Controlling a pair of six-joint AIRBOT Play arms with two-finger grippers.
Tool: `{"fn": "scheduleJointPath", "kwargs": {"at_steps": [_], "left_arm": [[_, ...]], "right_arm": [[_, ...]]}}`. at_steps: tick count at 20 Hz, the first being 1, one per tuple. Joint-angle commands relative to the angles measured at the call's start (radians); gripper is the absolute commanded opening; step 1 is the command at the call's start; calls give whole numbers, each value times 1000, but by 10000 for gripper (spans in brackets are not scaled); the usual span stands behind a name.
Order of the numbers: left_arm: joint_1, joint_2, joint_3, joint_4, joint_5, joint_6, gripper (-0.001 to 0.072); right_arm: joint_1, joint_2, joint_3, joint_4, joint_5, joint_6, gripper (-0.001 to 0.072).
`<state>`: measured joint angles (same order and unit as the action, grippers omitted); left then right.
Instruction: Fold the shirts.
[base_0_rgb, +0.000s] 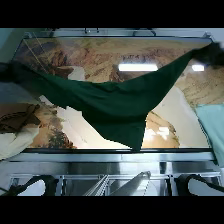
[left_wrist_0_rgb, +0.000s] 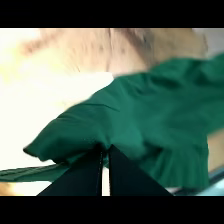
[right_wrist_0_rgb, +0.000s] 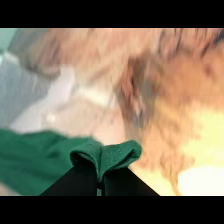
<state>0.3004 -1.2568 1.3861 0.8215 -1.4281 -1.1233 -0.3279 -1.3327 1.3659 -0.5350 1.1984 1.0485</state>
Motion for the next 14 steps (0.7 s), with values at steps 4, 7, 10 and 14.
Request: {"fn": "scheduleJointPath", "kwargs": {"at_steps": [4,7,10,14], "left_arm": [[-113,-335,-98,0,57,42,173],[-58,-449,39,0,-64,-1,716],[24,-496,115,83,-170,-74,717],[112,-475,-14,127,-145,-74,717]], "right_arm": [[54,-311,-22,-57,58,41,251],[-19,-289,-22,-57,78,57,393],[-120,-241,-25,-99,193,89,396],[-162,-141,-165,-216,224,157,396]]}}
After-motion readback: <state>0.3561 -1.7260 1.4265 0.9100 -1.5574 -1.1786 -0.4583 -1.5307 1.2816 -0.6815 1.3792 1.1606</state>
